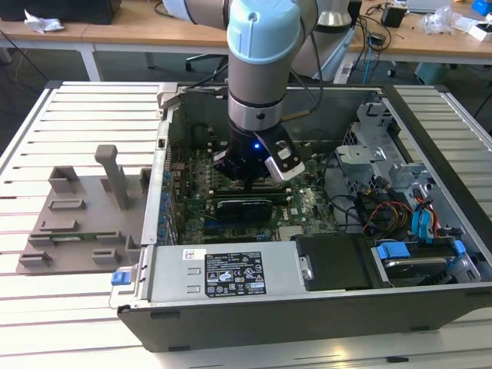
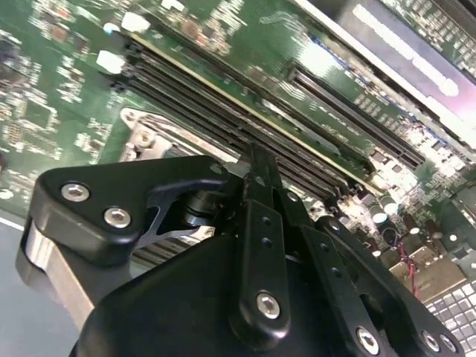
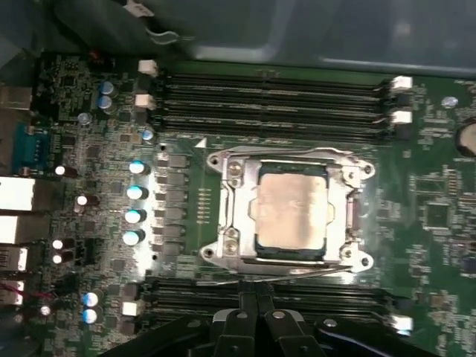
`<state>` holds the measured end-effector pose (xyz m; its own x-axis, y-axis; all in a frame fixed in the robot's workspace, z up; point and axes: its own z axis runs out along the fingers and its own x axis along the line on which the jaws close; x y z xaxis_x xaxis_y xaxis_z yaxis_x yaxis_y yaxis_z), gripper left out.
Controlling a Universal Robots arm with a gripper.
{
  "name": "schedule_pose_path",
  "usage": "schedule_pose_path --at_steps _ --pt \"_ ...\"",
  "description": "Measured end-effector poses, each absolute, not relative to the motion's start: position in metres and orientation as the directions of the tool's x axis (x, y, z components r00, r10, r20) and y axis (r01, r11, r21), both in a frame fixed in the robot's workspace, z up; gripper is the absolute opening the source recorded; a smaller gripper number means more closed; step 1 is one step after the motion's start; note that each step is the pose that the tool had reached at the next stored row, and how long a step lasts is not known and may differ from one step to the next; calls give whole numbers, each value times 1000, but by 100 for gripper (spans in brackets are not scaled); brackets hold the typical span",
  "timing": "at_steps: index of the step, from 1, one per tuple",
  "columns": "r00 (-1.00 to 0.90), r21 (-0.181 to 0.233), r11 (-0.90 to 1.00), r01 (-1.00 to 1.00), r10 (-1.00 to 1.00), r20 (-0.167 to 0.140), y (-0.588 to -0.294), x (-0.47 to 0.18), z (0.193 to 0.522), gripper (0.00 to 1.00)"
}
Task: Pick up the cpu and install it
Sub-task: 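Install the second cpu locking lever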
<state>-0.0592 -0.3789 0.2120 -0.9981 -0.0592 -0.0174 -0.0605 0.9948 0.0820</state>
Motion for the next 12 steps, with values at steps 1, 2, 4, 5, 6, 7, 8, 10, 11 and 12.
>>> schedule_pose_path --at_steps 1,2,4,5,6,7,8,10,11,12 --pt "-998 82 995 -60 -59 -17 -379 -62 211 11" --pt "-998 83 995 -61 -60 -18 -379 -64 210 11" --pt "-998 84 994 -64 -62 -18 -377 -65 210 11" --pt "-998 84 994 -65 -64 -18 -377 -65 209 11" --pt "-998 84 994 -67 -66 -18 -376 -66 209 11" --pt "-998 84 994 -69 -67 -18 -376 -66 209 11" --pt "-997 84 994 -71 -69 -18 -375 -68 208 11" --pt "-997 84 994 -73 -72 -18 -375 -71 208 11" --pt "-997 84 994 -75 -74 -18 -374 -72 207 11" --pt "-997 84 994 -76 -75 -17 -374 -73 207 11"
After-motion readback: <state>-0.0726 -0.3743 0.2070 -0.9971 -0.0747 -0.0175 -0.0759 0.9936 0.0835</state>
